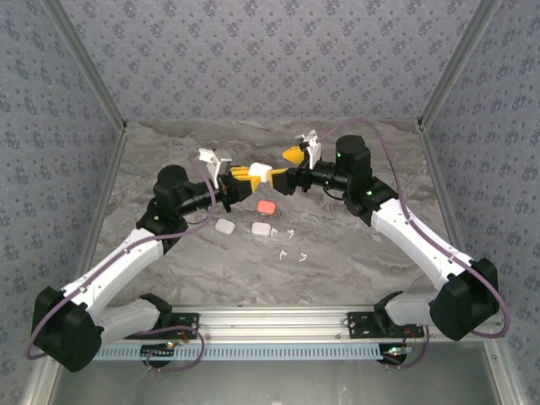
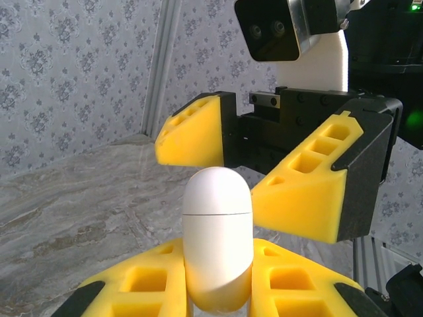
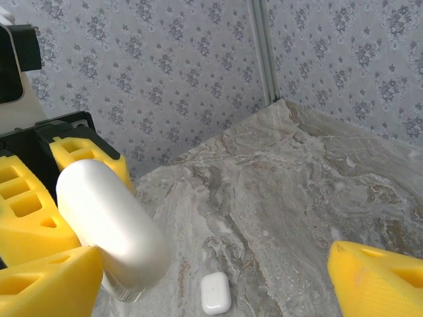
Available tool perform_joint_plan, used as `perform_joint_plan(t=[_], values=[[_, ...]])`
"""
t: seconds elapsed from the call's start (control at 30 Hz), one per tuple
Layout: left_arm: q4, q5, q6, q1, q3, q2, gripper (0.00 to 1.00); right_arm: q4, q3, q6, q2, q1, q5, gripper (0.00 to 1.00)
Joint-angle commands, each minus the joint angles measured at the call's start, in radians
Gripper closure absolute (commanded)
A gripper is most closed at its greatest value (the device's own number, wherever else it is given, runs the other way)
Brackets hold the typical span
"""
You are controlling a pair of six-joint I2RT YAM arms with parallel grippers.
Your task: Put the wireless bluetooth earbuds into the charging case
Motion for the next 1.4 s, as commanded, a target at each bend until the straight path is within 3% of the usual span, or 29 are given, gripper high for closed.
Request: perform_joint_plan(t=[0.0,0.63,0.83,0.97,1.17,1.37], values=[[0.04,0.028,0.019,-0.006,0.009,-0.027,0.9,-0.016,0.048,-0.003,0.017,-0.016,0.037,0.1],[0.009,0.027,0.045,-0.012,0.014,-0.022,0.9,-0.07,0.121,0.019,0.043,-0.035,0.044,0.11],[-0.027,-0.045,0.058,-0.013,0.001,-0.029,0.91,-0.129,0.103,0.024,-0.027,-0.063,0.053,0.11],[-0.037,-0.091,0.056,-0.014,-0.029,-0.043,0.91,-0.355,0.103,-0.018,-0.071,-0.075,0.154,0.14],[-0.044,-0.12,0.034,-0.014,-0.09,-0.094,0.91,-0.636,-0.002,0.056,-0.072,-0.071,0.304,0.3],[-0.069,-0.15,0.03,-0.014,-0.122,-0.14,0.92,-0.752,-0.116,0.196,-0.02,0.058,0.504,0.35]])
